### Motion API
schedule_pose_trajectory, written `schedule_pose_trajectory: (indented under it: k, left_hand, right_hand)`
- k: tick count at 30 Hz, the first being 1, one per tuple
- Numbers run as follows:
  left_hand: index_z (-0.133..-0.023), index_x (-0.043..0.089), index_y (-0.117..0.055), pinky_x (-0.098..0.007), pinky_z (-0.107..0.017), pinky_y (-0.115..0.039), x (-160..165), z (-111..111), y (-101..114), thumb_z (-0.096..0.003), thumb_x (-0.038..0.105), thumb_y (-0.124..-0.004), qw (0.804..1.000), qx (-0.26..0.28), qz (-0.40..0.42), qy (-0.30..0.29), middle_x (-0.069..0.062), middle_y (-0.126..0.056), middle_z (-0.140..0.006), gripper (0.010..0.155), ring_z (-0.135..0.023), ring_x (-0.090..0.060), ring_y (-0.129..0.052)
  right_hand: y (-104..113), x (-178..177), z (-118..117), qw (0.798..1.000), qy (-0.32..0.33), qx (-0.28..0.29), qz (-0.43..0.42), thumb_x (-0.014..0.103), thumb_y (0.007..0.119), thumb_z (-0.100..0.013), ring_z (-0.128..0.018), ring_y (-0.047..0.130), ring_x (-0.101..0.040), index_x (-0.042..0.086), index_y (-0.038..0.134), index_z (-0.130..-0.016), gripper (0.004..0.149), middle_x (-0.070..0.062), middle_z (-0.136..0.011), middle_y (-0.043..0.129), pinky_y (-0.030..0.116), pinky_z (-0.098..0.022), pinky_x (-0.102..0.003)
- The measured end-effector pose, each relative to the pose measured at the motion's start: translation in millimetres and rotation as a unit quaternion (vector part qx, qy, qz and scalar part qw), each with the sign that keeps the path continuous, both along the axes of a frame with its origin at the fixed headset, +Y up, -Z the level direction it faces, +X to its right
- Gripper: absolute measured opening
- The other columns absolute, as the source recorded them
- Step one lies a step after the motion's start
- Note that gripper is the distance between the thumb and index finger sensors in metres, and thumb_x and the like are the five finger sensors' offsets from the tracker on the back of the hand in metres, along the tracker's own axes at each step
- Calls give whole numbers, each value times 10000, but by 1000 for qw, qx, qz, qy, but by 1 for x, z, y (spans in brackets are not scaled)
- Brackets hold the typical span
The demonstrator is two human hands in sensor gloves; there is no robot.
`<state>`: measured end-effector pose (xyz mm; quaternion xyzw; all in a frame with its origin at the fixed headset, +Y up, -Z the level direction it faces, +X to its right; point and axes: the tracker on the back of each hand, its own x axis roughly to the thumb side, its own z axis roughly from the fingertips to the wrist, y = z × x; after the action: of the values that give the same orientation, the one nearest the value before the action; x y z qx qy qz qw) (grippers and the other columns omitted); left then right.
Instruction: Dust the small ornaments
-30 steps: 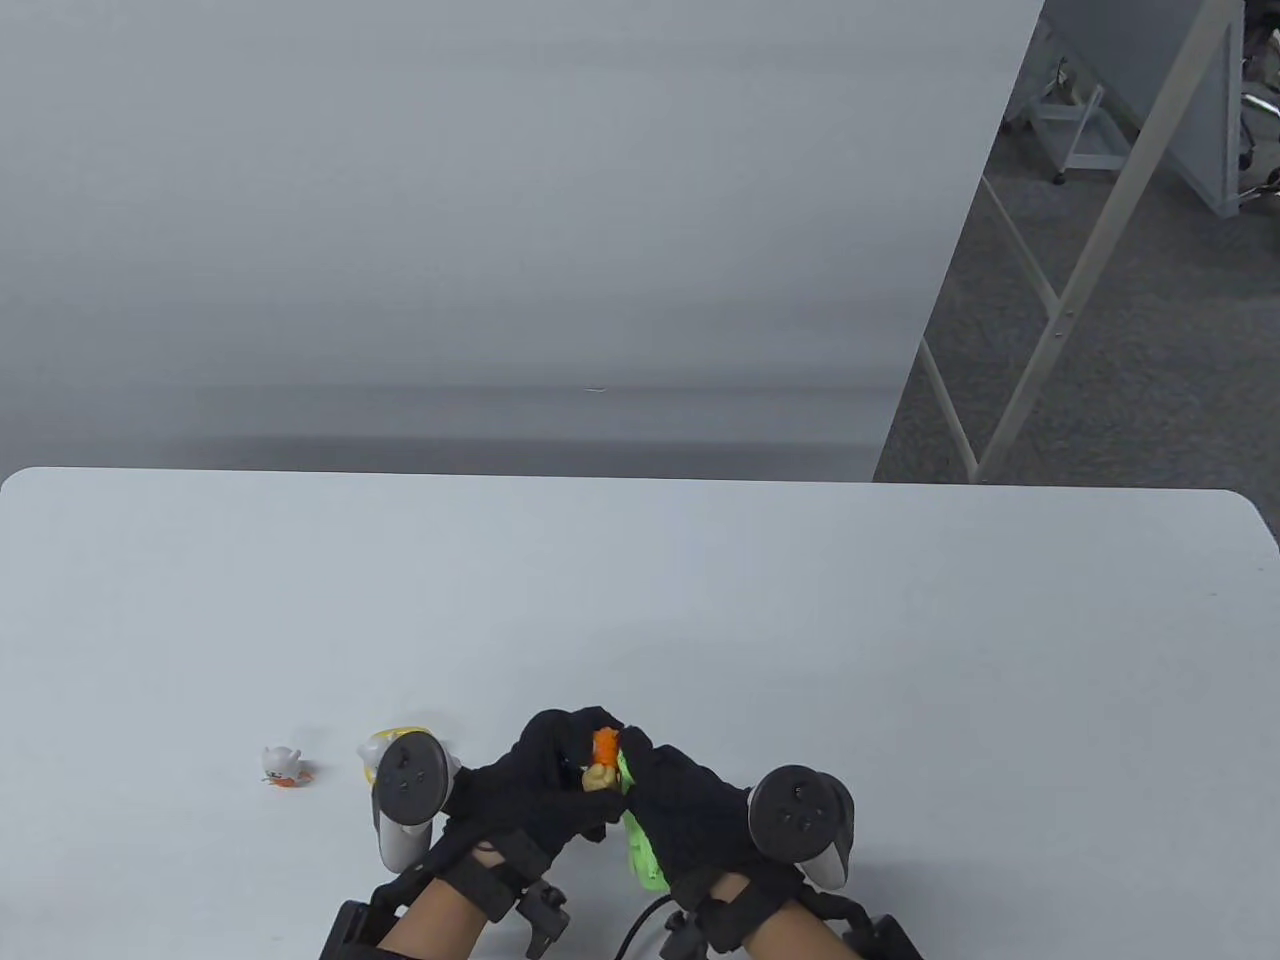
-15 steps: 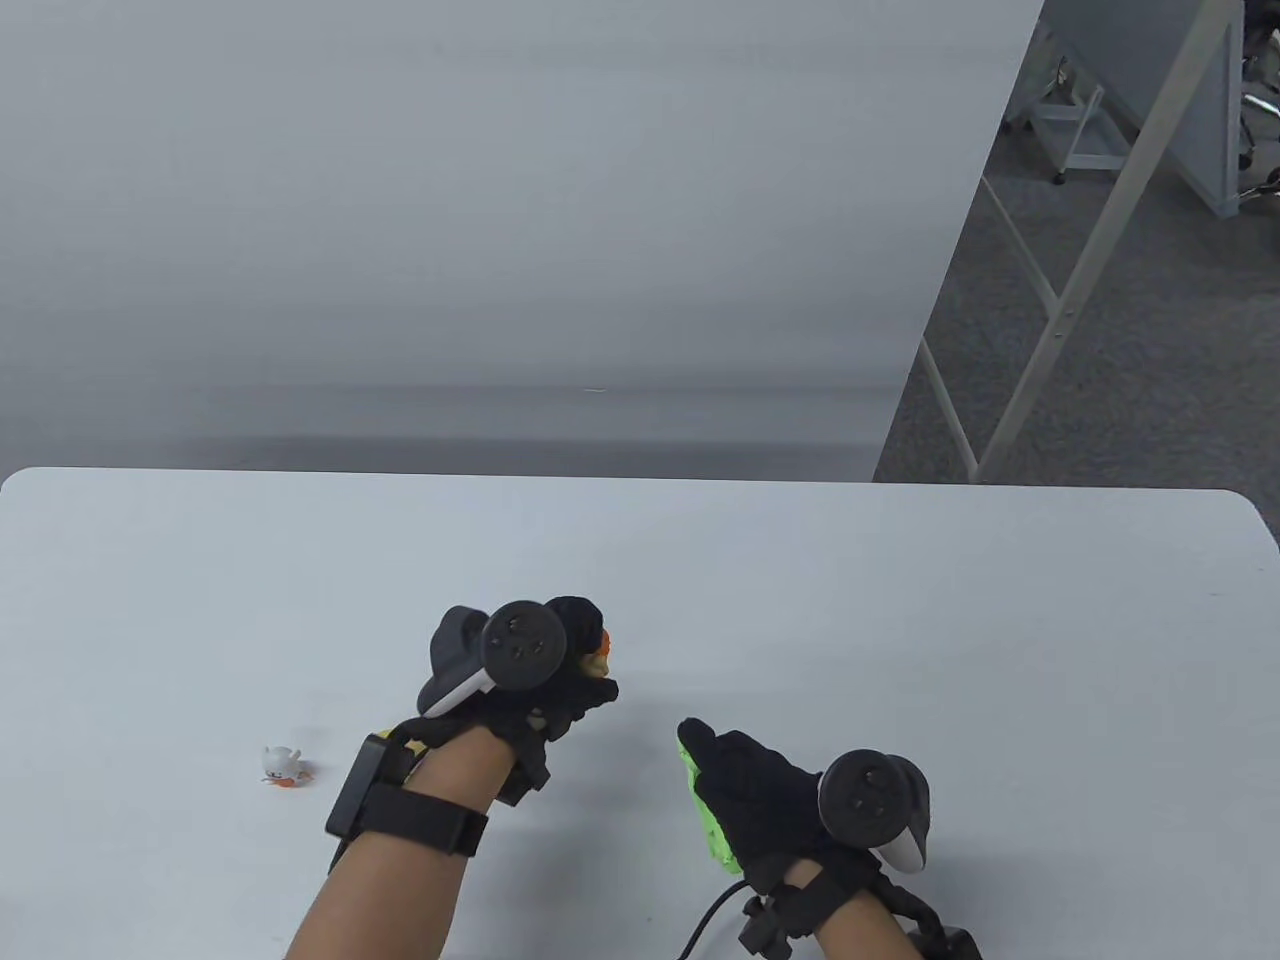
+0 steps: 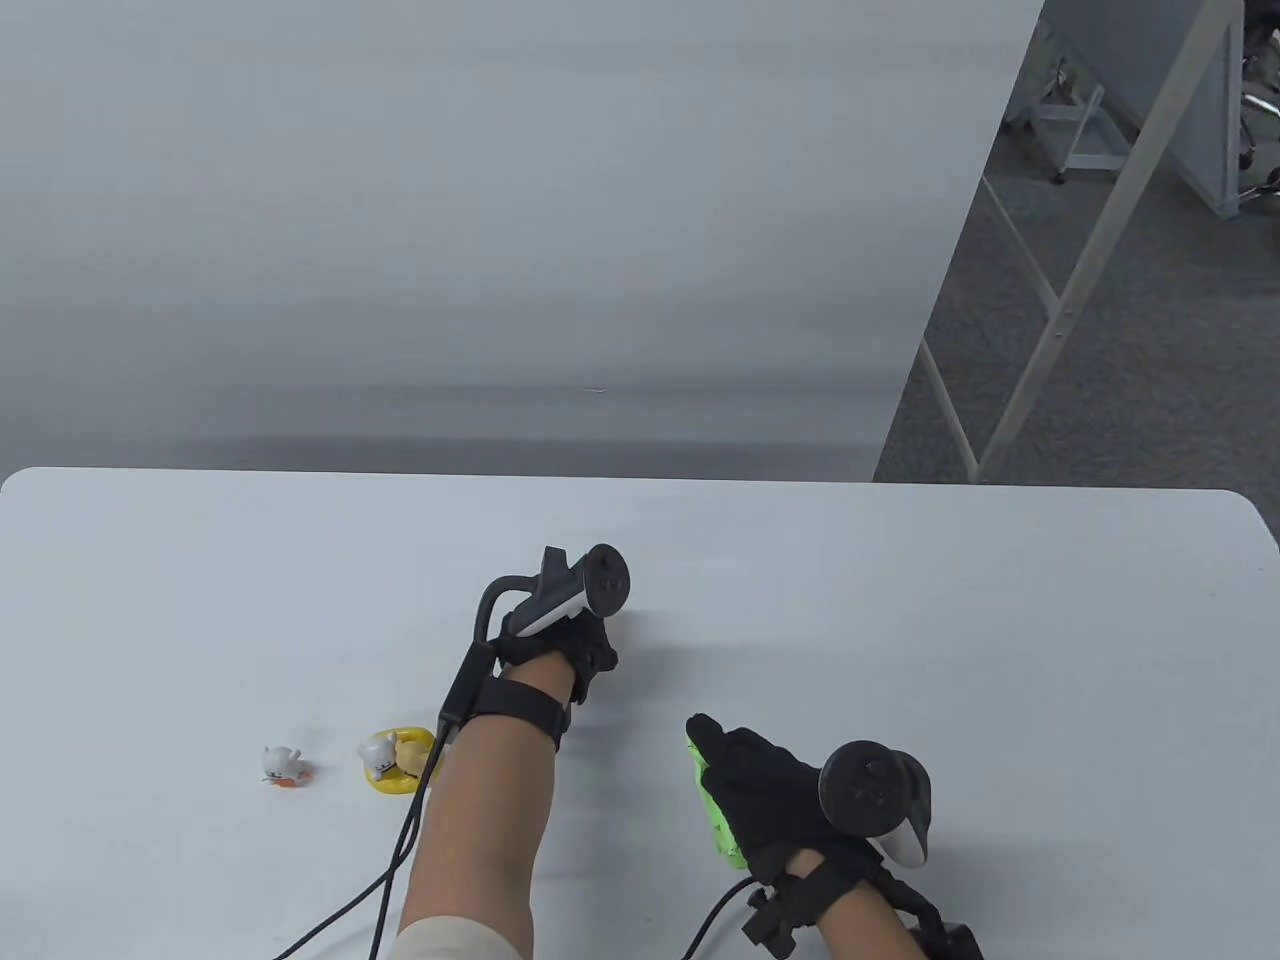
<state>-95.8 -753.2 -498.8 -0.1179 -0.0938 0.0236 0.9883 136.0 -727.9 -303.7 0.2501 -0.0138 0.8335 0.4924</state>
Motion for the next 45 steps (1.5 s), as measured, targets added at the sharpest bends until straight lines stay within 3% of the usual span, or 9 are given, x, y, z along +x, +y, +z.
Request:
schedule_pose_trajectory:
  k: [6, 13, 16, 19, 25, 31, 36, 41, 45]
  left_hand:
    - [-1027, 138, -721, -393, -309, -1057, 5, -1, -19, -334, 400, -1073, 1000, 5, -9, -9, -201, -804, -1017, 821, -506, -278, -1155]
    - [-1041, 156, -709, -425, -302, -1037, 8, 2, -19, -353, 361, -1040, 999, 10, -26, -21, -173, -767, -1046, 790, -507, -295, -1151]
    - [-1072, 153, -647, -461, -342, -1001, 11, 4, -20, -361, 382, -1030, 998, 14, -54, -32, -151, -734, -1079, 839, -572, -327, -1117]
    - [-1122, 154, -540, -547, -439, -938, 12, 5, -17, -365, 404, -1029, 998, 7, -59, -32, -132, -665, -1126, 935, -761, -434, -1007]
    - [-1140, 144, -499, -682, -599, -775, 6, 17, 15, -379, 439, -1009, 998, 22, -42, -45, -171, -546, -1176, 962, -962, -557, -768]
    - [-1153, 101, -477, -750, -661, -637, -14, 60, 72, -439, 455, -951, 991, 82, 2, -108, -214, -517, -1185, 927, -1036, -606, -590]
    - [-1145, 77, -518, -796, -676, -539, -48, 111, 101, -469, 446, -934, 981, 130, 72, -127, -232, -520, -1186, 875, -1059, -626, -499]
    - [-1151, 81, -516, -791, -684, -527, -86, 148, 101, -473, 444, -931, 981, 143, 48, -121, -239, -488, -1197, 874, -1068, -628, -459]
    - [-1151, 76, -515, -787, -687, -524, -127, 166, 81, -474, 430, -937, 987, 124, 55, -85, -244, -491, -1195, 873, -1065, -631, -459]
  right_hand:
    - [-1, 2, 0, 1000, -3, -2, 0, 108, 798, -547, -490, 969, -473, 1, 713, -977, 452, -407, -749, 882, 821, -435, -722]
    - [-1, 3, 0, 1000, -3, -2, 5, 109, 797, -548, -489, 970, -470, 3, 716, -978, 450, -406, -748, 883, 822, -435, -720]
    - [-1, 2, 0, 1000, -2, 0, 5, 109, 798, -547, -489, 970, -471, 1, 715, -977, 451, -407, -746, 884, 823, -435, -720]
    - [-1, 2, -1, 1000, -1, -3, 4, 108, 798, -548, -488, 970, -473, -2, 714, -977, 451, -408, -748, 882, 821, -435, -722]
    - [0, 4, 0, 1000, -3, -3, -4, 105, 798, -547, -488, 968, -477, -5, 716, -977, 451, -411, -747, 882, 819, -434, -725]
    - [2, 7, 0, 1000, -7, -5, -13, 104, 799, -548, -490, 965, -480, -5, 716, -977, 451, -413, -748, 880, 814, -436, -728]
    - [2, 5, 0, 1000, -4, -1, -5, 106, 799, -547, -491, 966, -480, -3, 717, -977, 451, -410, -748, 882, 815, -439, -727]
    - [1, 5, 1, 1000, -3, -4, 0, 106, 798, -548, -492, 967, -479, -4, 716, -978, 452, -410, -749, 881, 816, -438, -726]
    - [1, 5, 1, 1000, -3, -4, 1, 106, 798, -548, -493, 966, -479, -3, 715, -979, 452, -411, -749, 881, 815, -438, -727]
